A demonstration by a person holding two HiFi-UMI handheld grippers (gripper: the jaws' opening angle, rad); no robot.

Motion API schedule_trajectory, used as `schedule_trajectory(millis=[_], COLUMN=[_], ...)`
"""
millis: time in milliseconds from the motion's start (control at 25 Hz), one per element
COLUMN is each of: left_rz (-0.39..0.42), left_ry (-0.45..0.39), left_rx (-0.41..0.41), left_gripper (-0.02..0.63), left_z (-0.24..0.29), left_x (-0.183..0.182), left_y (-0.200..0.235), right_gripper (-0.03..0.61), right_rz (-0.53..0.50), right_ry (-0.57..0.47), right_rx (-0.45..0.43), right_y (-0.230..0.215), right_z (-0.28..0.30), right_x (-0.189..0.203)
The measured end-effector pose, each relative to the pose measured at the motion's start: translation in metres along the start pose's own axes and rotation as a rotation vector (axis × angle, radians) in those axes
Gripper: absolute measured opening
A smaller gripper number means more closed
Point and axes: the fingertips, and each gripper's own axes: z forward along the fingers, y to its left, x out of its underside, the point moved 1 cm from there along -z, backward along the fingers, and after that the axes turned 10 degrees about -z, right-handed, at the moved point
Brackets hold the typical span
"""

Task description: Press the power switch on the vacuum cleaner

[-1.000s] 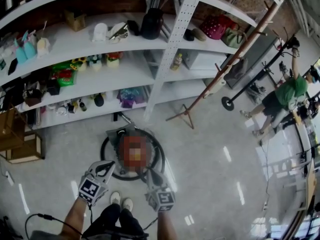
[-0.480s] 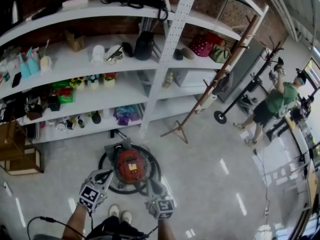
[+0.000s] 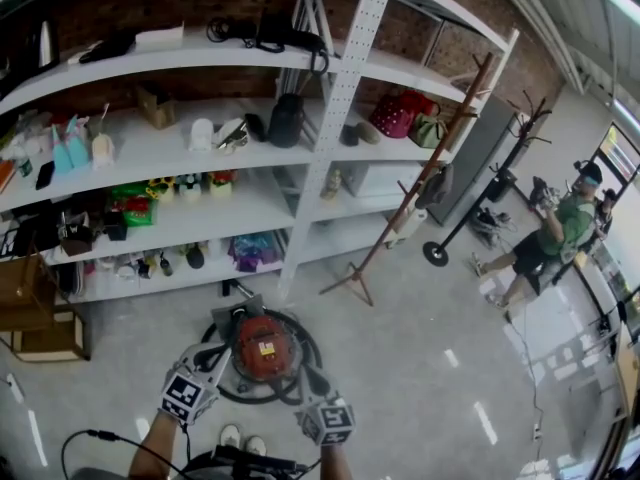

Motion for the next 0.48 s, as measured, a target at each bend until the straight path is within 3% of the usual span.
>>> schedule_trajectory(millis=[480], left_rz=[0.005], left_ry=[-0.068], left_rx=[0.004], left_gripper=[-0.008], left_z=[-0.025], left_x=[-0.024], left_y=[-0.005], right_gripper=[0.011], right_rz=[-0.023], right_ry=[-0.061], right_rx=[0.002], right_y=[0.013], right_z=[-0.017], right_x=[-0.022])
